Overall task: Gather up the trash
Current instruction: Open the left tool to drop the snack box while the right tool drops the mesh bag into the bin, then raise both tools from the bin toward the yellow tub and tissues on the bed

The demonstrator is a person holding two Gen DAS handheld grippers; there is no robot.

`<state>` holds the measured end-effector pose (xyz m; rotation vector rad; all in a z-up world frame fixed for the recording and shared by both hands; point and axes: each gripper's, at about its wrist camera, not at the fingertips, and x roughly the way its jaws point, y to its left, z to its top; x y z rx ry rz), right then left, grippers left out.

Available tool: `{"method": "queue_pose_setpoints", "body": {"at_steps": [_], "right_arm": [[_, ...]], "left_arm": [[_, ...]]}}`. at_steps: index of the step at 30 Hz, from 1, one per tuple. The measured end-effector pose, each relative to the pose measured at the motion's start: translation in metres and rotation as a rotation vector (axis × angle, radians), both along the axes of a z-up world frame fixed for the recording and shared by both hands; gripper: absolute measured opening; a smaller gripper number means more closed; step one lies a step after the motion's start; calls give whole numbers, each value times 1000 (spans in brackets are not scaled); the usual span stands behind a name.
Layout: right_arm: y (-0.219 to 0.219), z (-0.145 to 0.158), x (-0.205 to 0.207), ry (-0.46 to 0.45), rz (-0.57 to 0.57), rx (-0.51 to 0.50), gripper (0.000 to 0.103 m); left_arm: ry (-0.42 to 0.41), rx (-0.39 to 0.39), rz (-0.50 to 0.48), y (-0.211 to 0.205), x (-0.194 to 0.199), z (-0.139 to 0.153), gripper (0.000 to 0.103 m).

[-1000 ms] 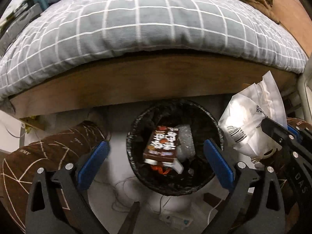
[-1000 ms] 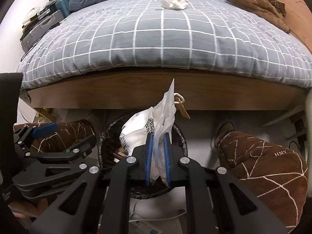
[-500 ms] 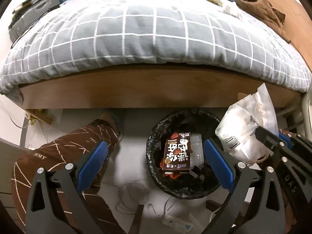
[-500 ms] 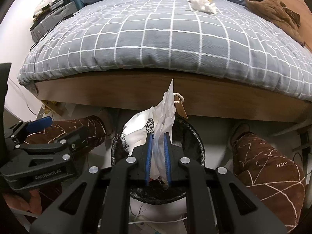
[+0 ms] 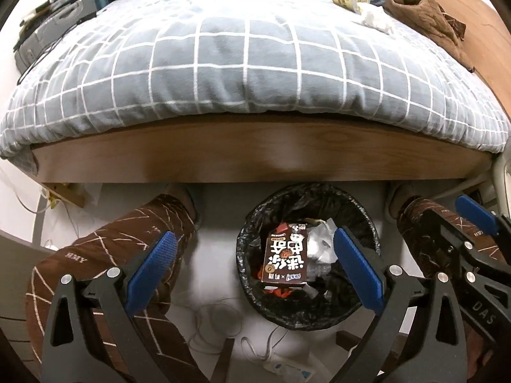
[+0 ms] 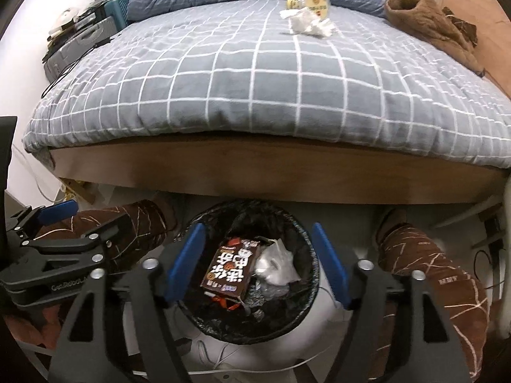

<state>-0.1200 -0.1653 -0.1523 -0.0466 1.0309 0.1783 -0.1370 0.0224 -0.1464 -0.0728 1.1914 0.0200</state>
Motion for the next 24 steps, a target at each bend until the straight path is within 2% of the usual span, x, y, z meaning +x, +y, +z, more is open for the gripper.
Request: {"method": "queue_pose_setpoints", "body": {"at_steps": [4,7,14,24], "right_arm": [[-11,17,-2,-61,-25,-31,88],[-23,29,1,-96,-54,-29,95],[-45,50,30,-148,-119,-28,95],[-56,77,116,-206,-126,-32,95]], "left_arm": [[-26,5,-12,-5,2,12,97],[-39,-3,-10,-5,7,20,97],[-76,-5,7,2,31,41,97],[-107,6,14,2,93,53,97]]}}
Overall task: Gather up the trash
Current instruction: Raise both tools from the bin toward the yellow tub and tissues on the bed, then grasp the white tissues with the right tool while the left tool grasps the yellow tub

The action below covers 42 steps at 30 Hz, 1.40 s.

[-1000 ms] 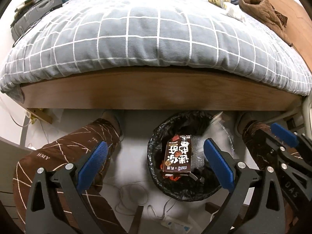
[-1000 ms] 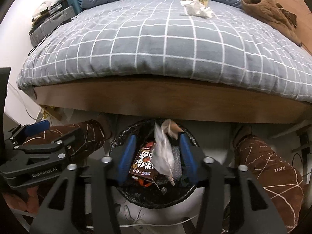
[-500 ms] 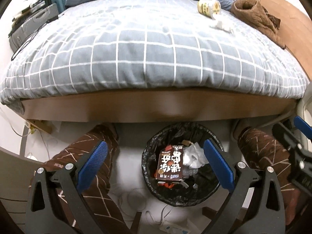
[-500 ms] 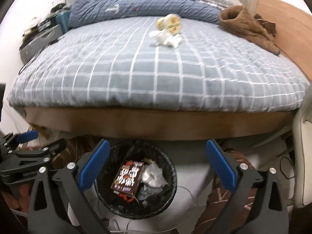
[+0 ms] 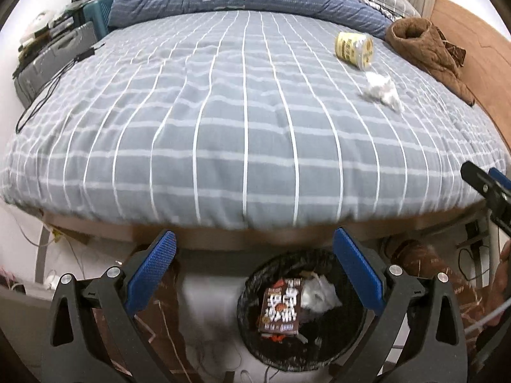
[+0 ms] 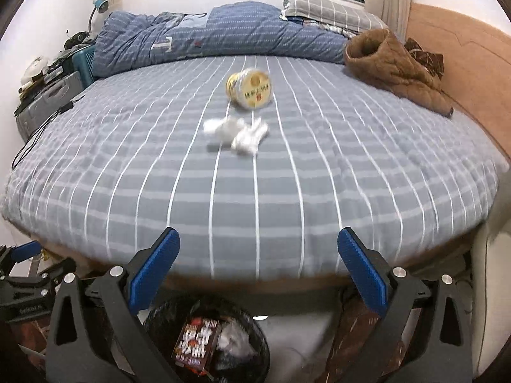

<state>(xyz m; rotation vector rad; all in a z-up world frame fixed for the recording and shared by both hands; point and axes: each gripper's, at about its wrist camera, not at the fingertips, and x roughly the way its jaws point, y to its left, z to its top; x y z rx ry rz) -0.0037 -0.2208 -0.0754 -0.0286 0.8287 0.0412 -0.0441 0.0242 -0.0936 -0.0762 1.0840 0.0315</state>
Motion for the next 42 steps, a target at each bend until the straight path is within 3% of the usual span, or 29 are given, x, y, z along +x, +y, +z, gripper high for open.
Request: {"method": "queue_pose_setpoints", "body": {"at_steps": [8,18,26,30,36,42], "right_arm": [[4,-1,83,5,27,8,90],[18,-38,170,78,68,26,64],[19,-56,188,117,95,54,35],[18,-58,190,124,110,62,11],[2,-43,181,81,108,71,8],[-45,-19,180,40,75,39,8]], "left_arm": [[-22,-17,9,-1,71,2,97],[-35,-8,2,2,152,-7,97],[-33,-3,-33,-12,180,-19,97],[-25,-23,-49,-25,192,-25,97],[-53,-39,-94,-57,211,-24,97],[-112,-85,-162,-99,251,-14,97]]}}
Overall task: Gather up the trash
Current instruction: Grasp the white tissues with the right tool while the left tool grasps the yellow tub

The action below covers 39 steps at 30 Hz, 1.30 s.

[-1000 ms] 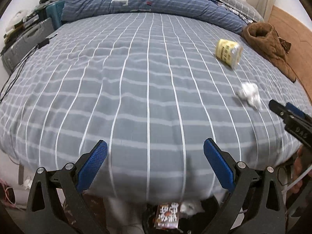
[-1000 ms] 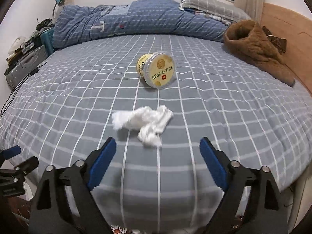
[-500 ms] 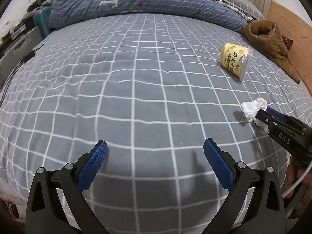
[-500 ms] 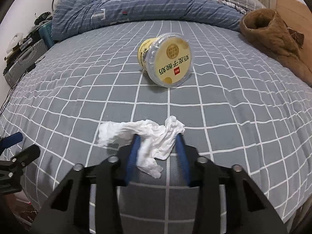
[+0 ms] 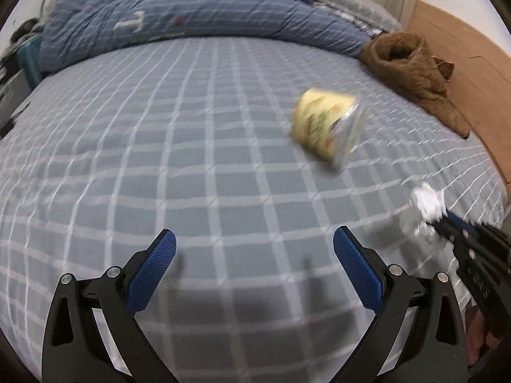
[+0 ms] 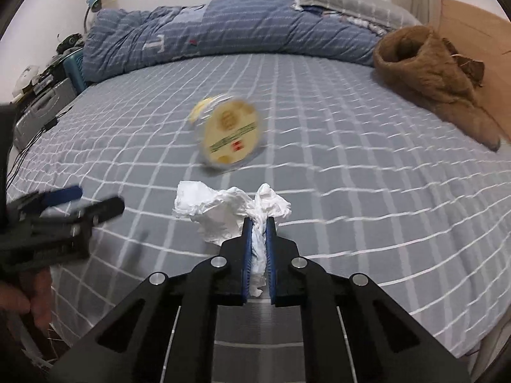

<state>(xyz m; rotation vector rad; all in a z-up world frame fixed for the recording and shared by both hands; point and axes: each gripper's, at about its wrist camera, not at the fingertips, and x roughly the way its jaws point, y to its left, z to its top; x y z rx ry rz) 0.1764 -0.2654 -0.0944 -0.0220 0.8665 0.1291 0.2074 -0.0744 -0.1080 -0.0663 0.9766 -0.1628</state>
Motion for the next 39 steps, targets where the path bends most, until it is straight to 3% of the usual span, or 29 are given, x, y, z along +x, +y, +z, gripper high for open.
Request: {"method": "queue_pose_setpoints", "body": {"at_steps": [9,19,22,23,29,39], "right_arm": [[-69,6,11,-16,-64,-5,8],[-82,-8,19,-11,-47,8,8],[-80,-12,20,-7,-41,8,8],[-80,-12,19,-6,-41,9,8],[-77,-10,16,-5,-46,17,8],[-62,12,-5,-16,-53,40,8]], "left_arm": [[-33,3,-122,-63,76,-1,97],[-48,53,-207,-93,117,-21,97],[-40,37,-205,-95,125,-24,90],[-35,28,-211,-94,126,-25,80],[-36,48,-198,-96,115,-19,76],[-50,103,-78,-63,56,14,73]]}}
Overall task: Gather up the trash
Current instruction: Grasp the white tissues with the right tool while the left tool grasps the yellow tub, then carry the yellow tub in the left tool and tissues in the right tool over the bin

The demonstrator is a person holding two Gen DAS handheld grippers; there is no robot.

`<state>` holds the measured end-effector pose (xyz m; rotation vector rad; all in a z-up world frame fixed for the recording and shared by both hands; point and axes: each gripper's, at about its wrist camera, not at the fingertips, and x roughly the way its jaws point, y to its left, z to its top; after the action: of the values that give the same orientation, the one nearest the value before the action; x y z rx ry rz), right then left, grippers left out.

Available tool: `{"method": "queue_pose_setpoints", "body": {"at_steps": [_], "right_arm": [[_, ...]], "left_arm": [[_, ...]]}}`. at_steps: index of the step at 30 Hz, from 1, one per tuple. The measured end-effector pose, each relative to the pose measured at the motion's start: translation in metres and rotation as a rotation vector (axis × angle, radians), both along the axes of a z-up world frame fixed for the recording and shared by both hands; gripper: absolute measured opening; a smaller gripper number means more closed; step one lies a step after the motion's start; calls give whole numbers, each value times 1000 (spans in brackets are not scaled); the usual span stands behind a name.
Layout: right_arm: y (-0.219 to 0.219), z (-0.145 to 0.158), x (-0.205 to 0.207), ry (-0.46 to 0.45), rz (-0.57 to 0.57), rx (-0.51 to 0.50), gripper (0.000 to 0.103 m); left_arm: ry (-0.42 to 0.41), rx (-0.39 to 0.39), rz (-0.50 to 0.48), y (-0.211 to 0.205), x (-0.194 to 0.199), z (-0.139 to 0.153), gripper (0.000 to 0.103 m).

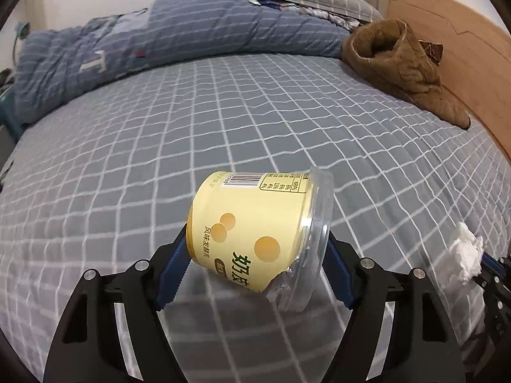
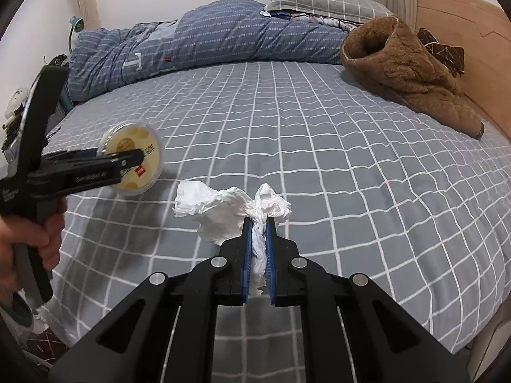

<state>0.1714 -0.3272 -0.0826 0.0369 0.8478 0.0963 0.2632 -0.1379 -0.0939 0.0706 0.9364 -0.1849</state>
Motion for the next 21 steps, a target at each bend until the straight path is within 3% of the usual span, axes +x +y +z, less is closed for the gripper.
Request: {"method": "queue_pose_setpoints", "body": {"at_steps": [12,21], "right_arm": [[21,34,-62,-29,-1,36,8],[37,59,-105,-54,10,37,8]], "left_arm": [[-18,-19,93,35,-107,43,73],[-31,-44,142,54,-165,67,73]]}}
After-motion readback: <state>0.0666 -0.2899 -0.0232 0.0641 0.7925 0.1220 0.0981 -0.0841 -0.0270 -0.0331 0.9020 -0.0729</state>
